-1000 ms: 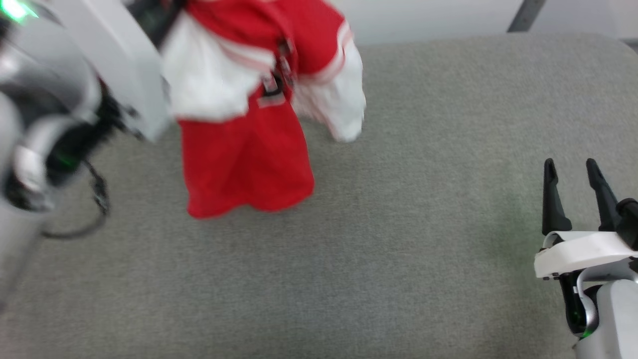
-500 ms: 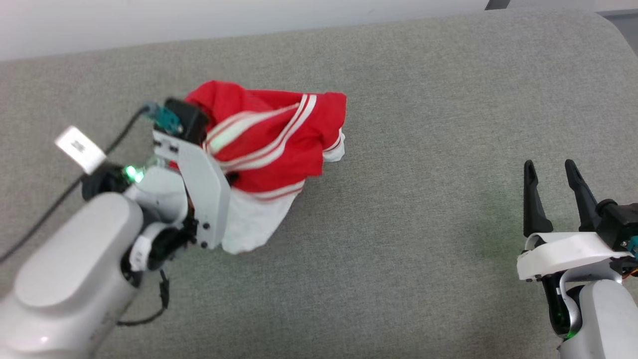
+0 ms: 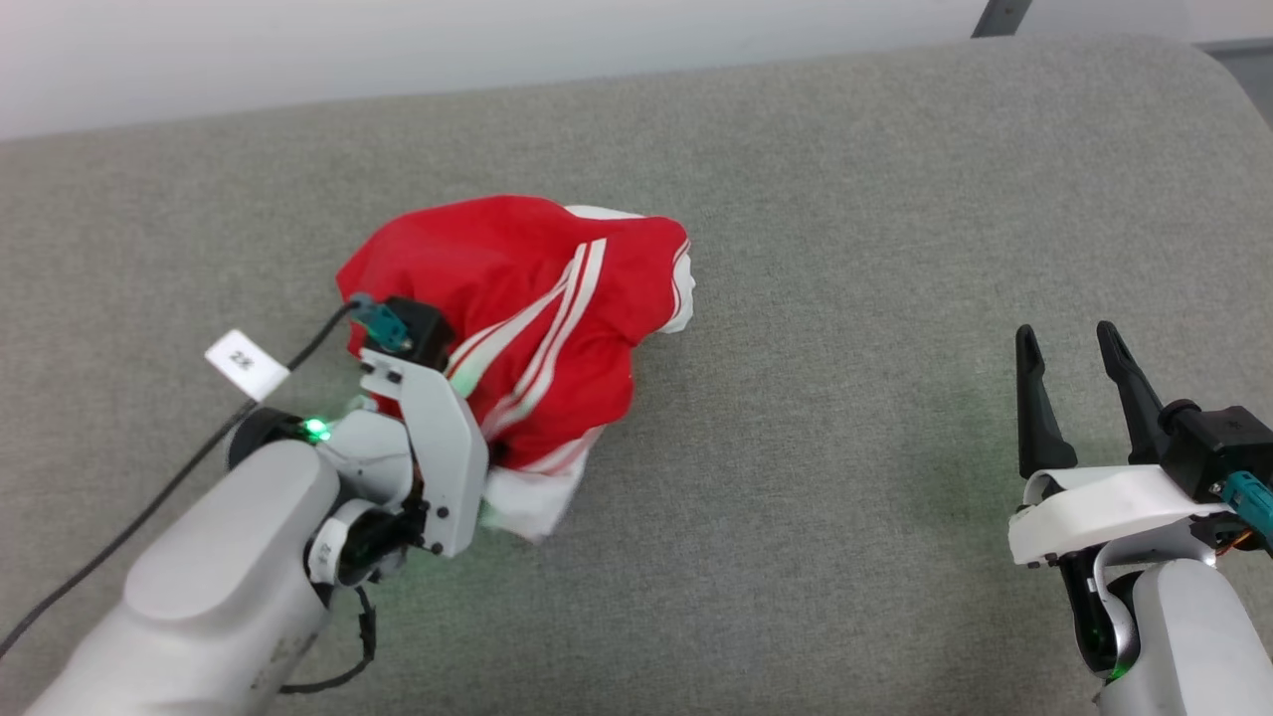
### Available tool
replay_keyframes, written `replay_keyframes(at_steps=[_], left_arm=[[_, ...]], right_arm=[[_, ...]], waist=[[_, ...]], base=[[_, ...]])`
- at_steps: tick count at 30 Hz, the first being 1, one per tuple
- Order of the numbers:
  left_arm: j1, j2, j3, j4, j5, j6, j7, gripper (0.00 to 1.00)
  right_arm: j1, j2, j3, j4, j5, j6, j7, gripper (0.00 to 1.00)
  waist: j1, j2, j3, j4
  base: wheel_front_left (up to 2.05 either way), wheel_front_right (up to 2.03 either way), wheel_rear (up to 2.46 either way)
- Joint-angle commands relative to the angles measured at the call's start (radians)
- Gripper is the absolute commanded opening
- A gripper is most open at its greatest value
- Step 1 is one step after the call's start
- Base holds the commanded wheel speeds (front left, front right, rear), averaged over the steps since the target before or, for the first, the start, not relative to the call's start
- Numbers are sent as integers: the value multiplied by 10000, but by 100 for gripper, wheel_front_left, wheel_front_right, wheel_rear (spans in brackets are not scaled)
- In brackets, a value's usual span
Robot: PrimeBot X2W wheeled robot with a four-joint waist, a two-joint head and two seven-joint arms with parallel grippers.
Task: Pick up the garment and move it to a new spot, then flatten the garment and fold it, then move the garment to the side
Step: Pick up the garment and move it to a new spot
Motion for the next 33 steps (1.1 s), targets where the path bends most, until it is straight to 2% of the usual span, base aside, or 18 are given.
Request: replay_keyframes(at_steps=[1,5,11,14,21,27,33], left_arm=[[3,-64,-67,115,-67,-105,-13,100],[-202,-24,-3,38,-77,-336,-84,100],[86,358,402,-756,-309,-157,-470,100],[406,641,705,-1407,-335,-39,-1010,100],[1785,1422,1808,-2494,-259,267,-3501,100],[3176,1938,2729,-2682,-207,397,-5790,100],[4579,2333,3385,-2688,-259,474,-7501,100]], right_arm=[[71,-60,35,40,38,-14,-10,100],[225,-132,111,113,96,-14,-10,100],[330,-331,277,230,176,-14,-9,100],[446,-421,400,231,259,-14,-11,100],[759,-634,554,252,462,-14,-11,100],[1091,-757,620,238,556,-14,-11,100],[1364,-842,616,216,630,-14,-11,100]], waist=[[0,0,-151,98],[0,0,-513,307],[0,0,-1099,666],[0,0,-1386,888],[0,0,-1969,1468],[0,0,-2393,1901],[0,0,-2662,2252]], base=[[0,0,0],[0,0,0],[0,0,0],[0,0,0],[0,0,0],[0,0,0],[0,0,0]])
